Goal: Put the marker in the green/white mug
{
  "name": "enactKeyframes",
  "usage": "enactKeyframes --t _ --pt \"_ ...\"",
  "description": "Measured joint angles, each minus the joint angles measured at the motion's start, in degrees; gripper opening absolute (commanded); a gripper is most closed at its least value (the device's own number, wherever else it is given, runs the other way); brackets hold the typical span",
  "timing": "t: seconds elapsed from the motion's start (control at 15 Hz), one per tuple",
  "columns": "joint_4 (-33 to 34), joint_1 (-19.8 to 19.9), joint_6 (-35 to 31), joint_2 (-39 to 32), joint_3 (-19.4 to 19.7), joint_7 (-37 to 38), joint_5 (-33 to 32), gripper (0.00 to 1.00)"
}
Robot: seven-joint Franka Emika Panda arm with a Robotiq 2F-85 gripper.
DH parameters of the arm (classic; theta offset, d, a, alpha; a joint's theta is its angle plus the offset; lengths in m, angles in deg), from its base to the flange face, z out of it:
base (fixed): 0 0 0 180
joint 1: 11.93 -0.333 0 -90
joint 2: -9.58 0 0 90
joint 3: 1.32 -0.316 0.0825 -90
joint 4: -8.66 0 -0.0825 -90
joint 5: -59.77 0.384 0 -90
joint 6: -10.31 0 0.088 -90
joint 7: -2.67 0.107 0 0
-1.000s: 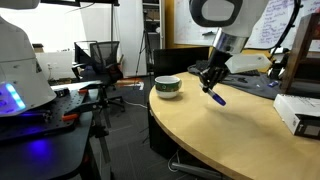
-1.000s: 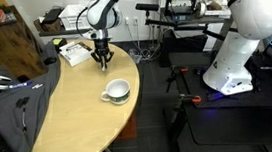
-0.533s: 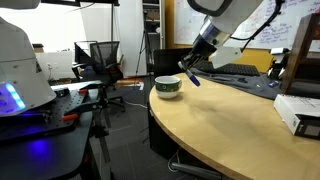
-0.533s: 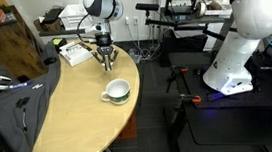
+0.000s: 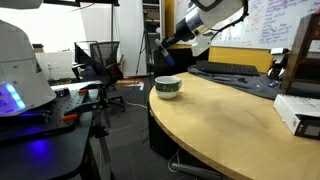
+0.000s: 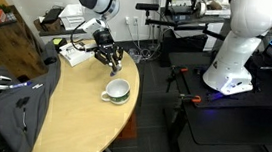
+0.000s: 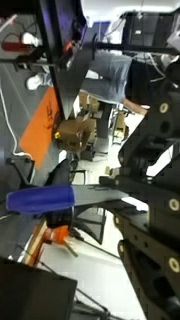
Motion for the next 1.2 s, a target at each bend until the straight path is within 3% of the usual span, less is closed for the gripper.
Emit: enactKeyframes --t 0.27,0.73,0.87,1.0,1.2 --pt "0.9 3.4 8.4 -6.2 -1.6 -0.1 -1.5 0.05" --pt "6.4 2.8 8.9 -15.1 -1.3 0.1 -1.5 0.05" --pt "7.9 1.2 9.2 -15.7 0.1 0.6 -0.7 0.44" --pt "10.5 -3.5 10.9 -15.5 5.5 0.7 1.5 0.48" --pt "13.9 -10.7 12.9 -15.2 12.8 0.6 4.2 0.69"
